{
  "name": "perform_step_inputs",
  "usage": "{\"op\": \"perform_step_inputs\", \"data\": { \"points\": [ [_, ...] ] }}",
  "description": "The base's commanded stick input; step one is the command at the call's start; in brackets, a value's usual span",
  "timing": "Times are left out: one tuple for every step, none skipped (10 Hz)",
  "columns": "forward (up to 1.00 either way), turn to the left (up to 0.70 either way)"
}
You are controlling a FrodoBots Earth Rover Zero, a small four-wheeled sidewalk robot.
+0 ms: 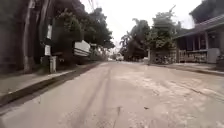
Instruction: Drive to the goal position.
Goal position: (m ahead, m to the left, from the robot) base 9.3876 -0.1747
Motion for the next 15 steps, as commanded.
{"op": "perform_step_inputs", "data": {
  "points": [
    [0.85,0.0],
    [0.85,0.14],
    [0.85,0.17],
    [0.85,0.16],
    [0.85,0.14],
    [0.85,0.08],
    [0.85,0.01],
    [0.85,0.09],
    [0.85,0.05],
    [0.85,0.06],
    [0.85,0.06],
    [0.85,-0.1],
    [0.85,-0.3],
    [0.85,-0.13],
    [0.85,0.09]
  ]
}}
